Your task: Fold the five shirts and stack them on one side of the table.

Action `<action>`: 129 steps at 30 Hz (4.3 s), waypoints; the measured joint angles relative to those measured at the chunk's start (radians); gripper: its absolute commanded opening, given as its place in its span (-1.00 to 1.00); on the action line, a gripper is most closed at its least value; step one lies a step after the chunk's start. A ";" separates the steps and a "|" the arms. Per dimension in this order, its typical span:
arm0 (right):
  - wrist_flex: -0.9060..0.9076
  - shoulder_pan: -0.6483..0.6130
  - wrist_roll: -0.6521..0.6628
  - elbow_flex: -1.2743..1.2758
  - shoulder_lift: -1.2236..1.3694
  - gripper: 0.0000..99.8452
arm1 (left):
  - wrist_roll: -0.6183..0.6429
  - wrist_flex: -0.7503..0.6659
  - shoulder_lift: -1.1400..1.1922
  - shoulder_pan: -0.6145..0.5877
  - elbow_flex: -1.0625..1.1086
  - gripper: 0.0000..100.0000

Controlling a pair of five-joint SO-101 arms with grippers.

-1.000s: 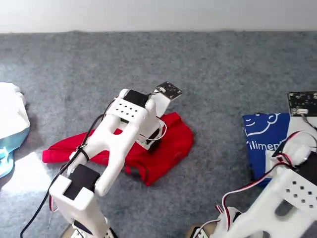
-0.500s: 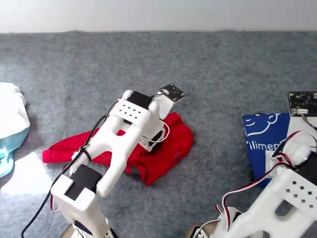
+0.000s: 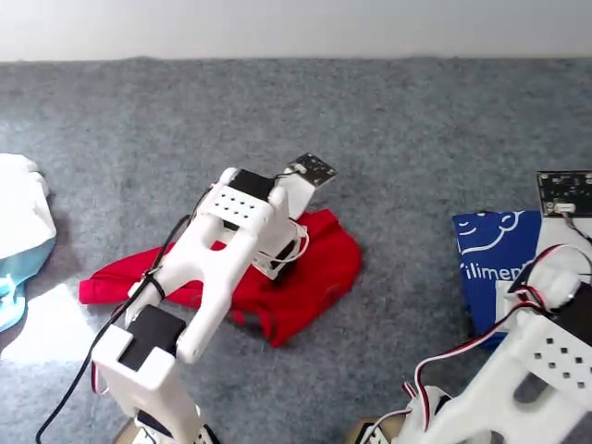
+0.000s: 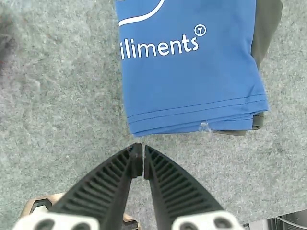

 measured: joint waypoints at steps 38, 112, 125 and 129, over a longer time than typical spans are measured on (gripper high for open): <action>0.000 0.000 0.000 0.015 0.000 -0.96 | -0.055 -0.040 -0.253 -0.038 -0.890 -0.97; 0.000 -1.505 -0.278 -0.528 1.189 -0.60 | -0.554 -0.038 -0.884 -1.255 0.600 -0.97; 0.000 -1.585 -0.278 -0.528 1.183 -0.78 | -0.554 -0.038 -0.884 -1.255 0.600 -0.97; 0.000 -1.585 -0.278 -0.528 1.117 -0.78 | -0.554 -0.054 -0.884 -1.255 0.600 -0.97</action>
